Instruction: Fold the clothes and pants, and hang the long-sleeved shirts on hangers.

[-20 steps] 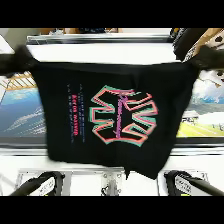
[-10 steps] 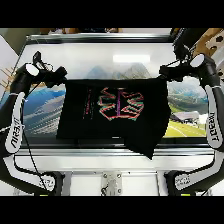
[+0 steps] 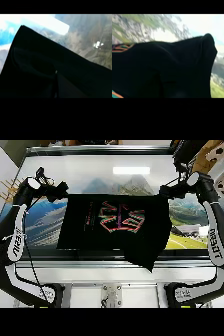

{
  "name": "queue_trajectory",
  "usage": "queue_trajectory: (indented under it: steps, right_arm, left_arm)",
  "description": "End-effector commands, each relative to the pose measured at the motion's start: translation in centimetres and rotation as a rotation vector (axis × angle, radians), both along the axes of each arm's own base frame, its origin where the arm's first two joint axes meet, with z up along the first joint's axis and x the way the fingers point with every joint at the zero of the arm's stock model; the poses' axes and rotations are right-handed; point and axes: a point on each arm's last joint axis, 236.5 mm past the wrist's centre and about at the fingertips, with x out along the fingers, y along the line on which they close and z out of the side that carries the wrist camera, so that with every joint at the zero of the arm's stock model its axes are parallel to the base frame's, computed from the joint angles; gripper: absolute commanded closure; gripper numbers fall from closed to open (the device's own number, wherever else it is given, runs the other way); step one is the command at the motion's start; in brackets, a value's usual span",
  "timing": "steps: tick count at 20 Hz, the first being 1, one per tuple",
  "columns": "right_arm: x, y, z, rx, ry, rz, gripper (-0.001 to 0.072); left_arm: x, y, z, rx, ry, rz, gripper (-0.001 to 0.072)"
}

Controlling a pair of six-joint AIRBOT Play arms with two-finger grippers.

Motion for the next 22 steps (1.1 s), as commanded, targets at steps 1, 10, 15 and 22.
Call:
queue_trajectory:
  steps: [1, 10, 15, 22]
  right_arm:
    - [-3.5, -0.3, -2.5, -0.041, 0.057, 0.001, 0.0702]
    - [-9.9, 0.2, -8.1, -0.032, 0.210, -0.004, 0.0700]
    - [-10.7, 0.8, -8.2, -0.009, 0.241, 0.000, 0.0683]
    - [-11.3, -1.4, -0.2, -0.016, 0.115, -0.042, 0.0200]
  left_arm:
    - [-1.3, -0.2, -1.0, 0.040, 0.059, -0.036, 0.0702]
    - [-8.7, 0.8, -7.2, 0.126, 0.243, -0.012, 0.0701]
    - [-10.3, -2.0, -8.9, -0.004, 0.262, -0.019, 0.0636]
    - [-9.8, 2.4, 0.4, 0.097, 0.079, 0.009, 0.0140]
